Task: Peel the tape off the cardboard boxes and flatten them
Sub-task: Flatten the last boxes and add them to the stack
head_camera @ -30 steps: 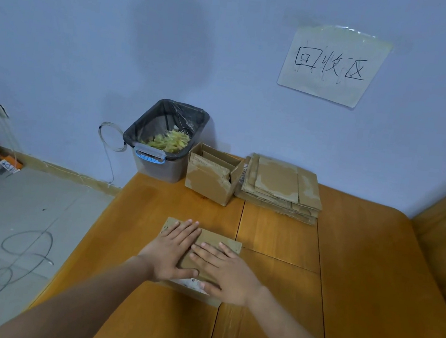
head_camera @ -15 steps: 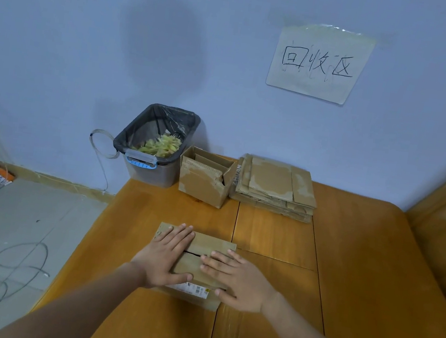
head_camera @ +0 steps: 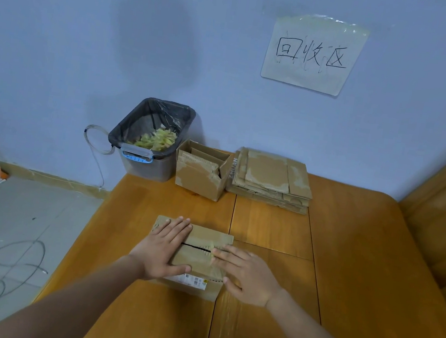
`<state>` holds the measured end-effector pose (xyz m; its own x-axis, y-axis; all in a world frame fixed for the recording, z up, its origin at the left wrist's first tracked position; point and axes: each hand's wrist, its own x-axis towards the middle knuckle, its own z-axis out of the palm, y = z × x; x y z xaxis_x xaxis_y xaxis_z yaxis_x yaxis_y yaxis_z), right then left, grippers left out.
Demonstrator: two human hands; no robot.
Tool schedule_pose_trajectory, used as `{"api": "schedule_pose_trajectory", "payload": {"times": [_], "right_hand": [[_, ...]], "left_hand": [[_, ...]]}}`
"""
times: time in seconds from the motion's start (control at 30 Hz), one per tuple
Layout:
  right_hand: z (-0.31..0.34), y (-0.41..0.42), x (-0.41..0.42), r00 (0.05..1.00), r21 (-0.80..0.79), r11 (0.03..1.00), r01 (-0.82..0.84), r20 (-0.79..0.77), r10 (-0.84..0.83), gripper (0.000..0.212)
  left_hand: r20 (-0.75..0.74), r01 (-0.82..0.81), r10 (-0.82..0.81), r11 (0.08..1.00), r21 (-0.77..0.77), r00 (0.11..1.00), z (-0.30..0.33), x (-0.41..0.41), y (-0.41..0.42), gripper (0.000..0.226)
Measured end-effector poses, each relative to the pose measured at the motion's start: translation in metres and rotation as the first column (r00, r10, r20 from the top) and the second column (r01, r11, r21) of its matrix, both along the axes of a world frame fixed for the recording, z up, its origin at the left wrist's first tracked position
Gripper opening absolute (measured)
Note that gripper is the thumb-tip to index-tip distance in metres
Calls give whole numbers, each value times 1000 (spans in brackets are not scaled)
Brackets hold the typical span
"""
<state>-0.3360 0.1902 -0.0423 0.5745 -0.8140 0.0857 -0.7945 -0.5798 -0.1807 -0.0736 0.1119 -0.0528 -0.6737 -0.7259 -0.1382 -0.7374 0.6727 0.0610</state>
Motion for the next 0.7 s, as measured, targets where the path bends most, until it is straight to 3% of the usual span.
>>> {"api": "schedule_pose_trajectory", "payload": {"times": [0.07, 0.3, 0.37, 0.47, 0.57, 0.7], "right_hand": [[-2, 3, -1, 1000, -106, 994, 4, 28, -1, 41], [-2, 0, -1, 996, -210, 975, 67, 77, -52, 31], [-3, -4, 5, 994, -204, 975, 91, 77, -76, 38], [-4, -12, 19, 999, -145, 989, 10, -41, -16, 54], [-9, -20, 33, 979, -56, 993, -99, -185, 87, 58], [-18, -24, 30, 971, -7, 996, -91, -220, 88, 61]], "left_hand": [[5, -4, 4, 1000, 5, 1000, 0, 0, 0, 103], [-3, -8, 8, 1000, 5, 1000, 1, 1, 1, 101], [-7, -8, 8, 1000, 6, 1000, 0, 1, 1, 101], [-5, -4, 4, 1000, -1, 1000, -1, 1, 1, 101], [-8, -2, 2, 1000, -4, 1000, -1, 1, 1, 101], [-6, -3, 3, 1000, 0, 1000, -1, 1, -1, 101]]}}
